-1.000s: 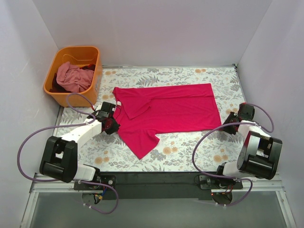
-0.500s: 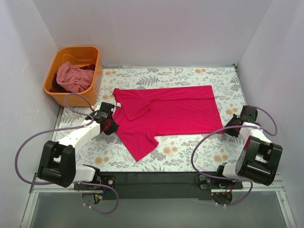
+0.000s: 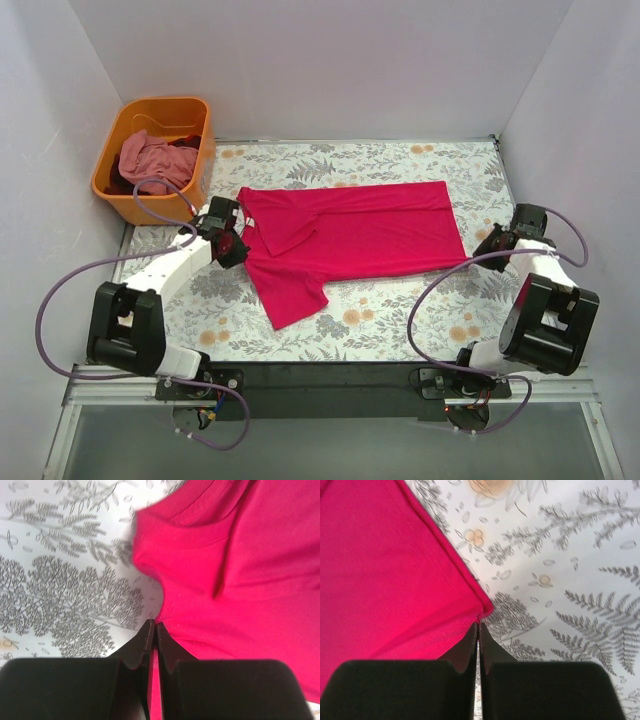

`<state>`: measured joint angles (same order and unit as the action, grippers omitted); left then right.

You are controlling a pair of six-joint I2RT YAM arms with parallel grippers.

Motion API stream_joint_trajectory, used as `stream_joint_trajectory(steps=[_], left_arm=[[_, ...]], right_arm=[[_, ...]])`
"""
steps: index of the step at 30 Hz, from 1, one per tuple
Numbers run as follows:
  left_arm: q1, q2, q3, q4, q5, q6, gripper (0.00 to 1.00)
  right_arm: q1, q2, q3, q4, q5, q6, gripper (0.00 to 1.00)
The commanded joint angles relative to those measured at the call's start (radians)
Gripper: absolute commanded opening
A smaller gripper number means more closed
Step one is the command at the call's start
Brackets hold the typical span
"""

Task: Fold and stack the t-shirts
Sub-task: Fold the tshirt

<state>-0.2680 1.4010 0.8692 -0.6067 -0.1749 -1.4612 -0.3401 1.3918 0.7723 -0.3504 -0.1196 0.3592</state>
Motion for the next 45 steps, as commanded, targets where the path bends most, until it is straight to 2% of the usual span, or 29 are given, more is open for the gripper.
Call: stream_joint_trajectory(steps=[1,7,19,37,40,41,44,45], left_arm=[[0.026,0.041,0.076,-0.007,0.0,0.028,0.0],[0.056,0.136,0.152,0.005,0.041,0.036,0.0],[0.098,0.274,0.315,-0.015,0.058,0.059,0.0],[0.124,0.365,0.312,0.054,0.064,0.056,0.0],[0.124,0.365,0.31,0.073,0.058,0.064,0.07],[0.124,0.365,0.31,0.077,0.058,0.073,0.14],[0.124,0.352,0.31,0.087,0.061,0.085,0.24],[0.124,0.346,0.306,0.087,0.061,0.093,0.33]], right_arm=[[0.024,0.045,0.112,-0.004,-0.02,-0.009,0.01],[0.056,0.162,0.215,-0.001,-0.028,-0.005,0.01],[0.075,0.297,0.38,0.007,-0.009,-0.003,0.01],[0.095,0.441,0.426,0.097,-0.052,-0.017,0.01],[0.096,0.455,0.427,0.108,-0.04,-0.023,0.01],[0.096,0.458,0.43,0.108,-0.034,-0.028,0.01],[0.099,0.443,0.436,0.106,-0.029,-0.046,0.09],[0.102,0.435,0.438,0.11,-0.031,-0.049,0.16]])
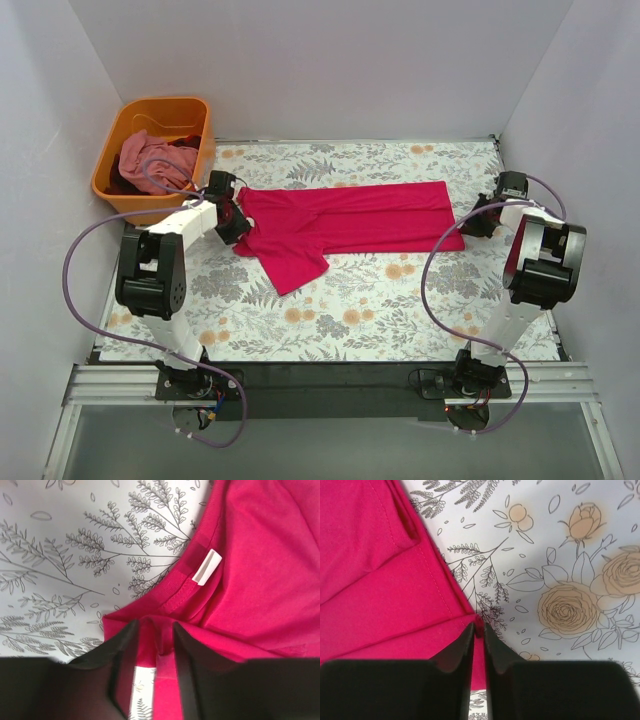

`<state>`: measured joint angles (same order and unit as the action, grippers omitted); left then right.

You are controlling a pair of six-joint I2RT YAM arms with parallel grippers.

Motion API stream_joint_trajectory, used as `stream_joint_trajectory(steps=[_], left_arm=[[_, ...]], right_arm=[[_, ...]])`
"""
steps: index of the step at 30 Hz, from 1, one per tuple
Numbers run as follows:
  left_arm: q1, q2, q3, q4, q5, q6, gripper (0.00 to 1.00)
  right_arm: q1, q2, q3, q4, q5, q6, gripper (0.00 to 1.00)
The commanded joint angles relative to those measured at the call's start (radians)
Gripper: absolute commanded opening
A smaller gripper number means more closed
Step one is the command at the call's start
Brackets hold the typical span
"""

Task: Fold and stack the t-shirts
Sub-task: Fold the tshirt

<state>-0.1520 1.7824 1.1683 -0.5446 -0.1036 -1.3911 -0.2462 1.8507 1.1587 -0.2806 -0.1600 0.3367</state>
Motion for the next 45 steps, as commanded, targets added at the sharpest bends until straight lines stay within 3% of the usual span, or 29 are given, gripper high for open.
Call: stream_joint_trajectory(steps=[1,2,3,6,7,10,15,18,25,34,45], left_arm=[[0.008,-0.06,0.005,0.028,-0.01,0.026,0.38],[0.008,-0.073,0.002,0.031,-0.007,0.029,0.42],[0.006,-0.09,-0.005,0.031,-0.007,0.033,0.54],[0.006,-0.168,-0.024,0.028,-0.002,0.041,0.66],[0.005,-0.188,-0.047,0.026,-0.001,0.05,0.75],[0.005,-0.287,-0.103,0.012,0.004,0.056,0.79],[-0.006,-0.466,-0.212,-0.043,0.045,0.038,0.79],[-0.017,-0.524,-0.304,-0.077,0.163,-0.005,0.78],[-0.121,-0.563,-0.44,-0.071,0.212,-0.1,0.68],[-0.219,-0.431,-0.458,0.006,0.22,-0.16,0.6],[-0.245,-0.322,-0.478,0.089,0.229,-0.21,0.44]], right_arm=[[0.013,-0.045,0.049,0.037,0.013,-0.037,0.2],[0.028,-0.059,0.045,0.035,0.02,-0.042,0.25],[0.039,-0.074,0.045,0.031,0.028,-0.047,0.33],[0.088,-0.143,0.018,0.02,0.043,-0.059,0.46],[0.103,-0.181,0.006,0.018,0.043,-0.059,0.49],[0.183,-0.255,-0.056,0.017,0.024,-0.056,0.55],[0.386,-0.343,-0.189,0.069,-0.07,-0.019,0.52],[0.501,-0.373,-0.263,0.165,-0.162,0.03,0.47],[0.726,-0.262,-0.294,0.363,-0.252,0.14,0.46],[0.831,-0.119,-0.254,0.446,-0.274,0.179,0.46],[0.887,-0.019,-0.231,0.495,-0.259,0.211,0.45]])
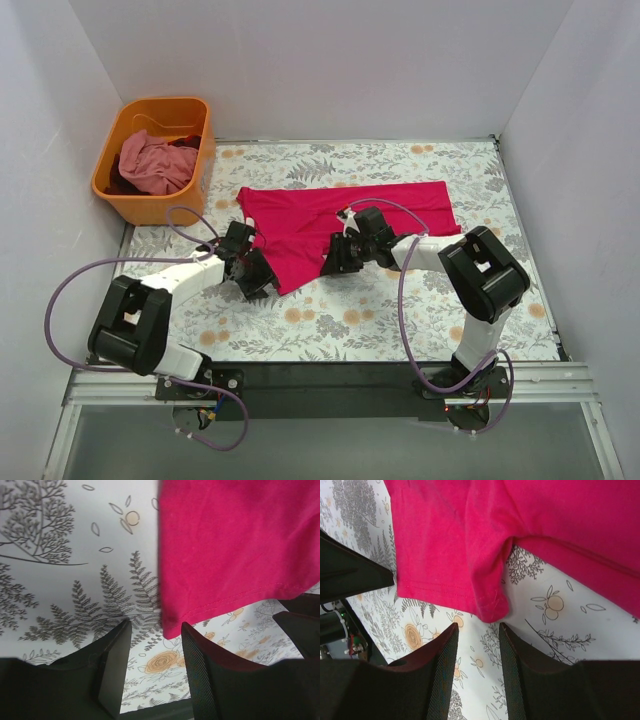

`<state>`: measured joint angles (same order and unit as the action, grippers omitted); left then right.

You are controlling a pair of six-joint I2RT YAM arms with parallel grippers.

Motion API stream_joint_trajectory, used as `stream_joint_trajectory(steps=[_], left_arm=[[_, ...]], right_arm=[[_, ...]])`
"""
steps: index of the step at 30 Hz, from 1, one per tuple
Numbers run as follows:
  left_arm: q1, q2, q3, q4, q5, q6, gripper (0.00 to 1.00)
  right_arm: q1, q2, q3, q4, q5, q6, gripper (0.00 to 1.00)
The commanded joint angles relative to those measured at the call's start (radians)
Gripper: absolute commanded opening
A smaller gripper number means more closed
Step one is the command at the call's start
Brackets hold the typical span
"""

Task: Fold and stack the t-shirts
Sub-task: Fold the tshirt

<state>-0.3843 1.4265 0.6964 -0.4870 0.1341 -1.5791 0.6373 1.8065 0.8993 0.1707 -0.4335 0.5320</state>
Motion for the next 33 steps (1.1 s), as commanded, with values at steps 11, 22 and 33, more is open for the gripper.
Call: stream_joint_trajectory(steps=[11,22,33], left_arm=[[-0.018,0.058,-0.001,0.033,-0.037,-0.025,0.08],[-0.018,0.052,0.064,0.013,-0.059,-0.007,0.0],[-0.007,0.169,0.317,-0.038,-0.122,0.097,0.0]], right_arm=[[0.007,0.008,0.026,0.03,0.151,-0.024,0.45],[0.005,0.053,0.067,0.023,0.049,-0.049,0.31],[-0.011,0.05,0.182,-0.039,0.076,-0.05,0.01]])
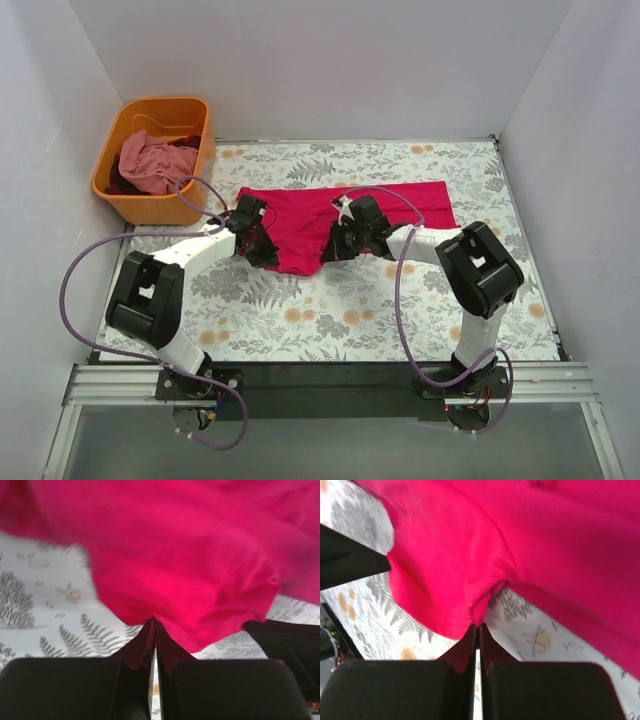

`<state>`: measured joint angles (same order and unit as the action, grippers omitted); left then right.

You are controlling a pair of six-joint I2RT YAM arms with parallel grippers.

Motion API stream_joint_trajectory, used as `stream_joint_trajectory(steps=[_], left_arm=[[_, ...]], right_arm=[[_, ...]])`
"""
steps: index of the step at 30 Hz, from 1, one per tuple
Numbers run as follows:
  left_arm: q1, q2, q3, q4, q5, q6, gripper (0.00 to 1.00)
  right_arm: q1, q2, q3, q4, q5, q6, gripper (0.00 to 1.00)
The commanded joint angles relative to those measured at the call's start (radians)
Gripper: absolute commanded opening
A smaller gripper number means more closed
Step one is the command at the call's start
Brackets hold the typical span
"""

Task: Fold and stack the t-shirts
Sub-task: Fold the tshirt

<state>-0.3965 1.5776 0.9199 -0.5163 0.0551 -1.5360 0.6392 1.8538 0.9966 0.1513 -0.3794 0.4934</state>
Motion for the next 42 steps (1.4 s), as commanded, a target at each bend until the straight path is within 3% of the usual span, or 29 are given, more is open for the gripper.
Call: stream_joint_trajectory(steps=[1,13,22,42], left_arm=[[0.01,0.033,0.121,-0.01,-0.041,0.066,0.0],[0.082,0.349,0.551,0.015,-0.135,0.227,0.0],[0.088,0.49,0.671,0.12,-0.141,0.353,0.0],[0.088,0.587,0.812,0.211,-0.106,0.496,0.0]], right_arm=[[-0.021,0.008,0.129,-0.039,0.023,-0.012,0.01],[-0.136,0.225,0.456,-0.105,-0.068,0.013,0.01],[-0.145,0.309,0.514,-0.098,-0.088,0.046,0.01],[-0.2,0.32,0.508,-0.022,-0.085,0.119,0.03]])
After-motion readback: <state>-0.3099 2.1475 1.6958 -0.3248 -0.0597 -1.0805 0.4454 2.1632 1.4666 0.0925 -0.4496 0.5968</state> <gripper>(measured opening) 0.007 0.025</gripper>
